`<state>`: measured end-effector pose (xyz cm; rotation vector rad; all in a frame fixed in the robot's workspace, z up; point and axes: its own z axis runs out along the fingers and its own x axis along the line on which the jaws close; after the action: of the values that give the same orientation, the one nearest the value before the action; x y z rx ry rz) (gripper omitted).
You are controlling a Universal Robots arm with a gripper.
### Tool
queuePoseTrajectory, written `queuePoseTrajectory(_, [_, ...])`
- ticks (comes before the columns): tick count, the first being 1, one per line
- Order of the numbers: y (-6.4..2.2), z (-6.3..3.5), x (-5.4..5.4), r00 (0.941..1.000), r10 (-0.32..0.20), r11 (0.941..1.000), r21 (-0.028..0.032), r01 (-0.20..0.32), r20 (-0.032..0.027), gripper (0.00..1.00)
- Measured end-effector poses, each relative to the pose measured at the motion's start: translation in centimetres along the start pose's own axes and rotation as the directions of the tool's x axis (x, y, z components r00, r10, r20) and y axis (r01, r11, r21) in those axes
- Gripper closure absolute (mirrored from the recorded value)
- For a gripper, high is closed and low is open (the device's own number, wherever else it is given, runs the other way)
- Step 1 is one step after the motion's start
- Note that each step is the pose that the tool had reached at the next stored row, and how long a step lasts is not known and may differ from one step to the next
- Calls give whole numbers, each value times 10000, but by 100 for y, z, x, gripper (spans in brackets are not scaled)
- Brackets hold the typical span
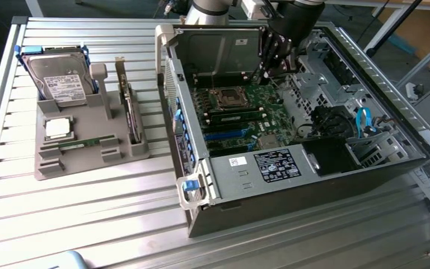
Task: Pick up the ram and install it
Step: 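Press down the ram until it locks into place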
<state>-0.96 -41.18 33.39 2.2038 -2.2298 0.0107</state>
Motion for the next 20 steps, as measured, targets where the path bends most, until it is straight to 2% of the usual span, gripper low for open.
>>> queuePoseTrajectory(9, [-22,0,0,10000,1,10000,0,-1,-1,89])
queuePoseTrajectory(16, [-199,0,-3,10000,0,10000,0,0,-13,89])
queuePoseTrajectory(20, [-337,0,-4,10000,0,10000,0,0,-15,89])
